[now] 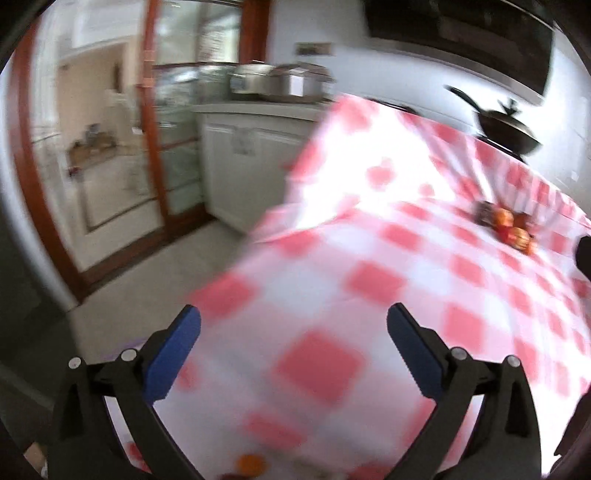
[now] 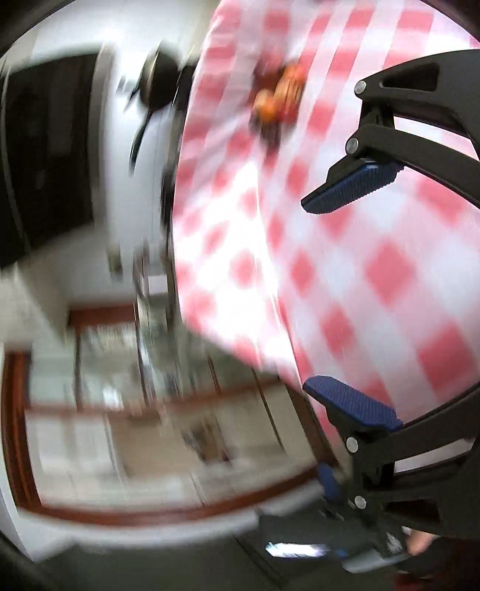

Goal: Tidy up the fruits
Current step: 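Return both open tools to the table above the remaining fruits, then grasp a striped pepino melon with the right tool while the left tool grasps a tomato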

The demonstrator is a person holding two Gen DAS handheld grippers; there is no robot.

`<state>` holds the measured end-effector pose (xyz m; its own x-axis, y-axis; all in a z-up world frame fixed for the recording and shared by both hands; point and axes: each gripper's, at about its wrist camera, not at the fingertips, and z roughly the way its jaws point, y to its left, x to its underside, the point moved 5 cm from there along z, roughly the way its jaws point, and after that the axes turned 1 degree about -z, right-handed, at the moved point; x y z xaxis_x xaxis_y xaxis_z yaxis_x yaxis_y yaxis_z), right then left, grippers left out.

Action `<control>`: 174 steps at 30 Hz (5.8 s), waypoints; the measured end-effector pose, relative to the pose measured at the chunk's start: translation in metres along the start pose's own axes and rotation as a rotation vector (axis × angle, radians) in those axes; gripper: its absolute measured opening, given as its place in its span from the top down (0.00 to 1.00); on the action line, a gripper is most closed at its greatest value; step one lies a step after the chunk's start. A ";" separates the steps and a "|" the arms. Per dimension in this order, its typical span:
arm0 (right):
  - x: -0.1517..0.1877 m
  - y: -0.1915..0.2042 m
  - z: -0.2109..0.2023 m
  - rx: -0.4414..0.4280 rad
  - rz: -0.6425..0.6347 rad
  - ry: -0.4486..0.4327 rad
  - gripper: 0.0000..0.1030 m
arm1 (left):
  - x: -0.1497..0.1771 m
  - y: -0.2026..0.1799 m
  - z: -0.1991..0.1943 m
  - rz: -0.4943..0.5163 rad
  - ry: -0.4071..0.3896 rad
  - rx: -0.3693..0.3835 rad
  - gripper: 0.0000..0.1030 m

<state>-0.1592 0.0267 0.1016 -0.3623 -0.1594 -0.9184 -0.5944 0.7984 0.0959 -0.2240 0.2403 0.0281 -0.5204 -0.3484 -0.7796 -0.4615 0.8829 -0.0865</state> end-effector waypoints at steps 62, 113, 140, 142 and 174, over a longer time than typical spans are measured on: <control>0.061 -0.307 0.073 0.608 0.661 0.184 0.16 | -0.031 -0.234 0.153 0.124 0.226 0.292 0.02; 0.031 -0.353 0.151 0.478 0.488 0.320 0.92 | -0.044 -0.285 0.174 0.198 0.290 0.388 0.03; 0.023 -0.308 0.175 0.245 0.388 0.368 0.37 | -0.085 -0.311 0.210 0.162 0.208 0.354 0.62; 0.020 -0.305 0.193 0.260 0.391 0.389 0.37 | -0.086 -0.297 0.213 0.111 0.219 0.365 0.62; 0.032 -0.143 0.111 0.010 0.449 0.327 0.56 | -0.034 -0.132 0.081 0.072 0.093 0.132 0.62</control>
<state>-0.0058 -0.0281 0.0162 -0.7833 0.0269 -0.6210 -0.3245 0.8345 0.4454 -0.0874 0.1607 0.0159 -0.6158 -0.3053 -0.7263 -0.3254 0.9381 -0.1185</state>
